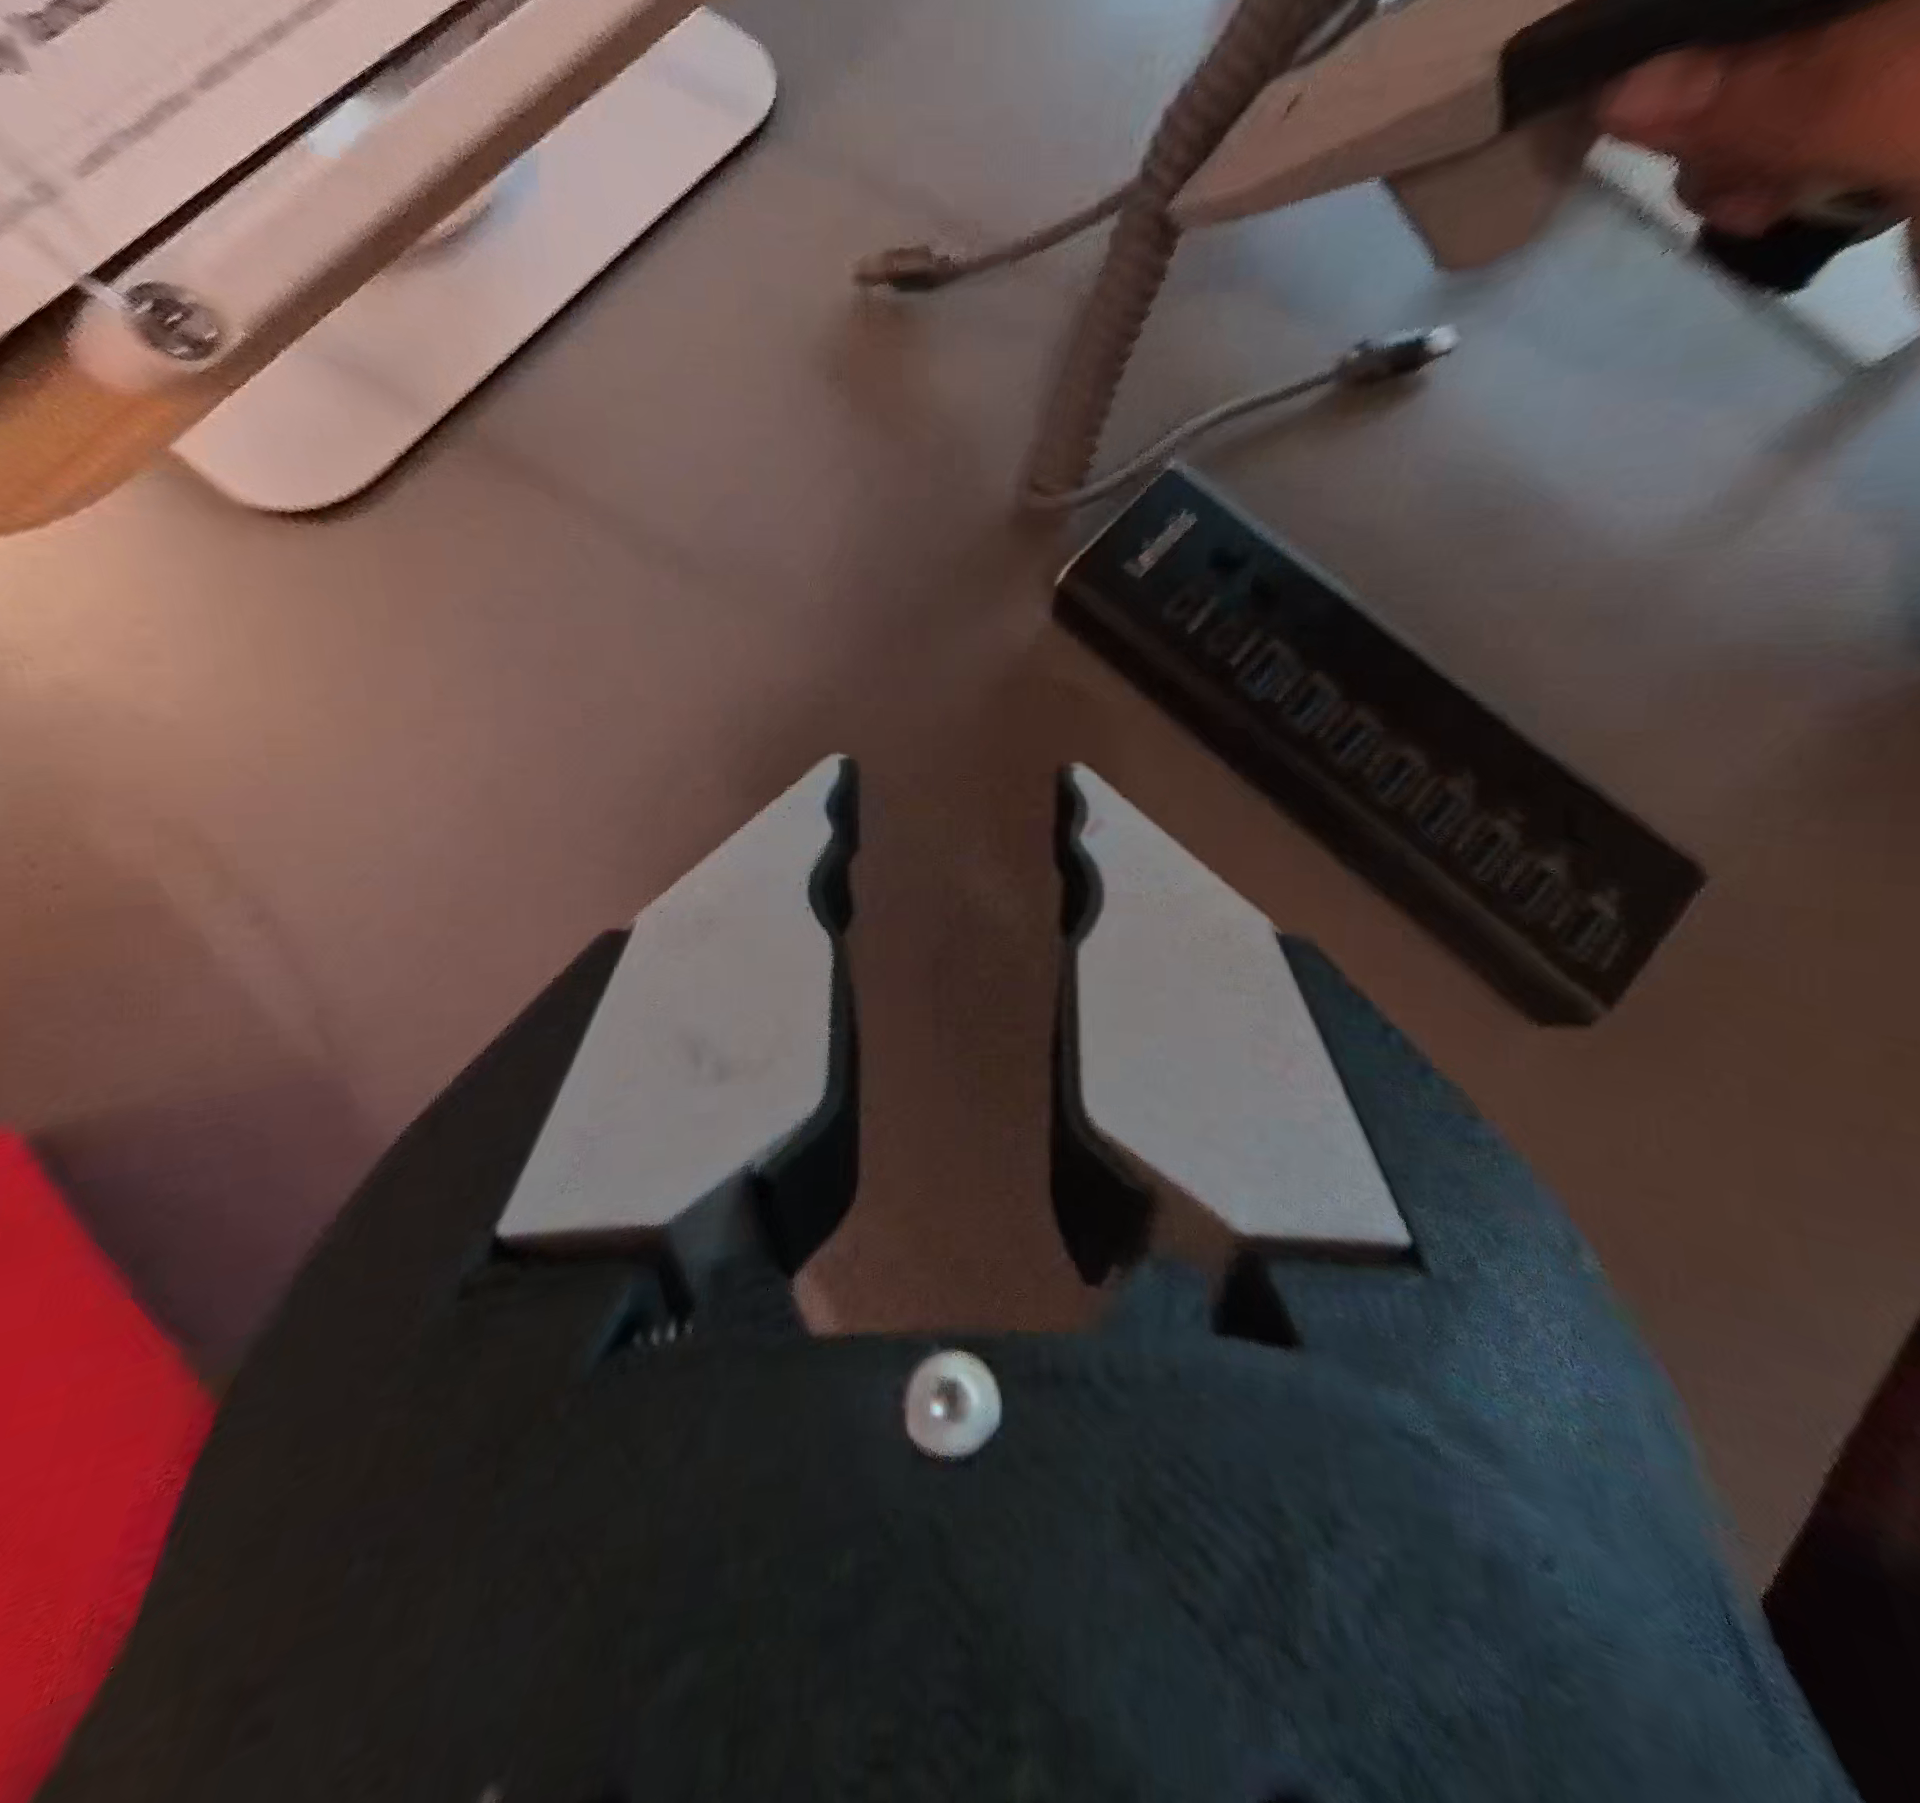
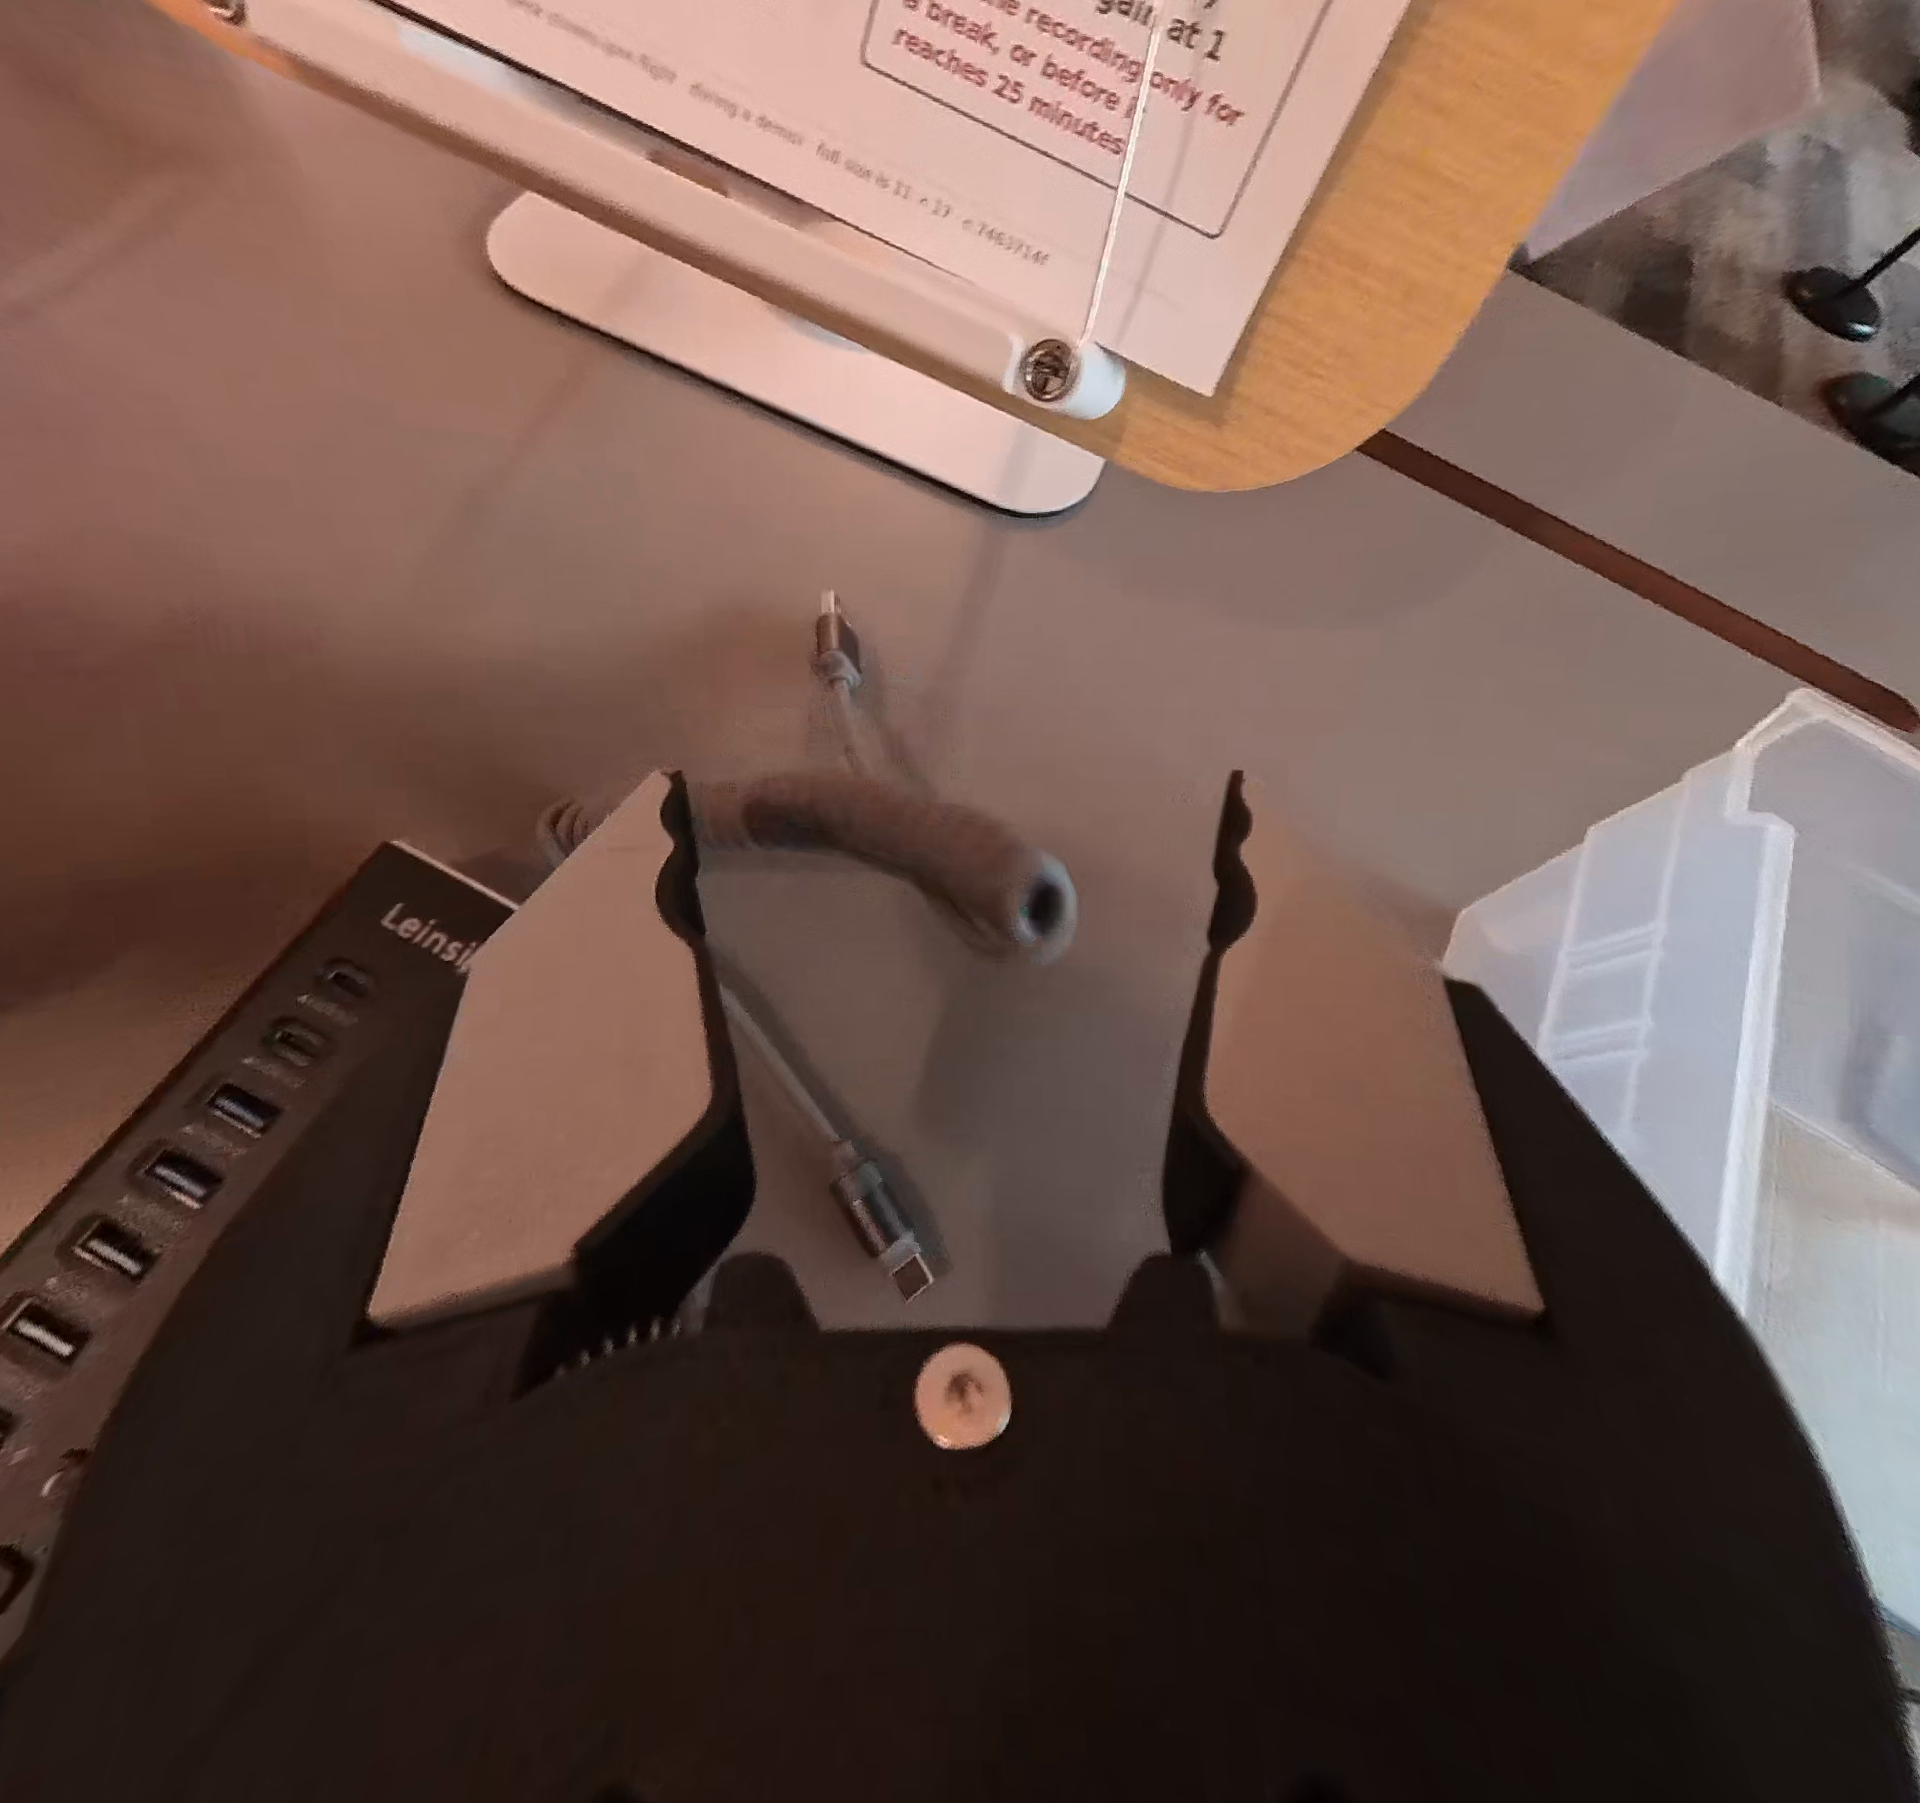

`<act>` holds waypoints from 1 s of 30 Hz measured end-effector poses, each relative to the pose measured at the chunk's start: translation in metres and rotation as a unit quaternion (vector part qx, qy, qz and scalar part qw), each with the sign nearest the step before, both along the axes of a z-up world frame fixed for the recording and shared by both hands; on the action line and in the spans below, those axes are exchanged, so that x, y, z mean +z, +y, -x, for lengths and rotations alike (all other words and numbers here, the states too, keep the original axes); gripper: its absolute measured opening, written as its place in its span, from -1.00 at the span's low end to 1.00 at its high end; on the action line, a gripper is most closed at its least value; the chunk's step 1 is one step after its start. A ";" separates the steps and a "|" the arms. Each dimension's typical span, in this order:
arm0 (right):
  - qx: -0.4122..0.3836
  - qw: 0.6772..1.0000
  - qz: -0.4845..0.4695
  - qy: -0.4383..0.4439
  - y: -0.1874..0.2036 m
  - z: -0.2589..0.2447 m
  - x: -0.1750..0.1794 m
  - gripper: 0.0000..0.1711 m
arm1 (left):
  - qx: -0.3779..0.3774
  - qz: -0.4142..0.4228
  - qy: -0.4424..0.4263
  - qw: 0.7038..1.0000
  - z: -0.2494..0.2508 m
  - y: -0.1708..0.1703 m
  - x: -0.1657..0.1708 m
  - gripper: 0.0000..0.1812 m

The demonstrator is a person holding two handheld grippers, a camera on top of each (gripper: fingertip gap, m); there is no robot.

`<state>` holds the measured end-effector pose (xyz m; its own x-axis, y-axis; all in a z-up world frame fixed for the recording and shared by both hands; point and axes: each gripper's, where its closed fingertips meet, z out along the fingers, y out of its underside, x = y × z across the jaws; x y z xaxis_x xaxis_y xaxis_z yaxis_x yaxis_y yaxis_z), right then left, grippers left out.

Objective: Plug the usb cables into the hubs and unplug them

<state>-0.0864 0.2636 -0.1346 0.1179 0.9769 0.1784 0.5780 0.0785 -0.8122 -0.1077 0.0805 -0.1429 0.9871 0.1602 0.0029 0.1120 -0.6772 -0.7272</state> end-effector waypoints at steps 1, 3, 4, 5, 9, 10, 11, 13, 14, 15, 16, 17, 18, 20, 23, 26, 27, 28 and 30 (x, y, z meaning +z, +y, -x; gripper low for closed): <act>-0.007 1.000 0.004 0.001 0.003 0.000 -0.001 0.14 | -0.014 -0.025 -0.028 0.999 -0.001 0.012 0.001 -0.56; -0.011 1.000 0.017 -0.001 0.004 0.000 -0.003 0.14 | -0.026 -0.083 -0.085 0.993 0.003 0.031 0.005 -0.41; -0.011 1.000 0.024 0.003 0.004 0.001 -0.003 0.15 | -0.021 -0.114 -0.113 0.987 0.007 0.037 0.008 -0.41; -0.010 0.999 0.030 0.013 0.003 0.002 0.000 0.15 | -0.018 -0.150 -0.139 0.979 0.011 0.041 0.011 -0.41; 0.001 0.995 0.068 0.075 -0.004 0.003 0.024 0.20 | -0.032 -0.255 -0.270 0.928 0.012 0.043 0.026 -0.36; 0.014 0.992 0.089 0.092 -0.011 0.003 0.032 0.21 | -0.029 -0.265 -0.282 0.922 0.014 0.041 0.026 -0.38; 0.033 0.988 0.110 0.105 -0.021 0.003 0.038 0.21 | -0.021 -0.263 -0.285 0.922 0.017 0.039 0.023 -0.38; 0.061 0.982 0.133 0.121 -0.037 0.002 0.046 0.22 | -0.014 -0.255 -0.275 0.927 0.022 0.036 0.019 -0.38; 0.068 0.982 0.129 0.123 -0.043 0.002 0.047 0.23 | -0.012 -0.249 -0.266 0.931 0.023 0.036 0.017 -0.38; 0.071 0.983 0.122 0.121 -0.047 0.003 0.044 0.22 | -0.010 -0.242 -0.254 0.936 0.025 0.035 0.016 -0.37; 0.072 0.984 0.121 0.112 -0.051 0.002 0.038 0.22 | -0.007 -0.235 -0.238 0.942 0.029 0.033 0.013 -0.37; 0.076 0.984 0.131 0.096 -0.059 0.000 0.030 0.23 | -0.001 -0.230 -0.223 0.947 0.032 0.031 0.012 -0.37; 0.088 0.982 0.147 0.078 -0.072 -0.004 0.023 0.22 | 0.003 -0.228 -0.211 0.950 0.035 0.029 0.013 -0.36; 0.112 0.979 0.162 0.048 -0.098 -0.016 0.014 0.21 | 0.008 -0.229 -0.202 0.952 0.040 0.025 0.015 -0.37; 0.128 0.981 0.146 -0.013 -0.131 -0.042 -0.003 0.23 | 0.006 -0.243 -0.217 0.945 0.040 0.022 0.020 -0.40; 0.120 0.987 0.090 -0.066 -0.146 -0.061 -0.022 0.24 | 0.004 -0.244 -0.230 0.942 0.040 0.024 0.019 -0.40; 0.116 0.987 0.076 -0.080 -0.148 -0.066 -0.028 0.25 | 0.003 -0.241 -0.227 0.943 0.040 0.024 0.018 -0.40; 0.113 0.987 0.067 -0.096 -0.151 -0.071 -0.035 0.26 | 0.002 -0.239 -0.224 0.945 0.040 0.024 0.018 -0.40; 0.096 0.986 0.038 -0.127 -0.147 -0.077 -0.051 0.29 | -0.001 -0.237 -0.214 0.948 0.038 0.025 0.019 -0.40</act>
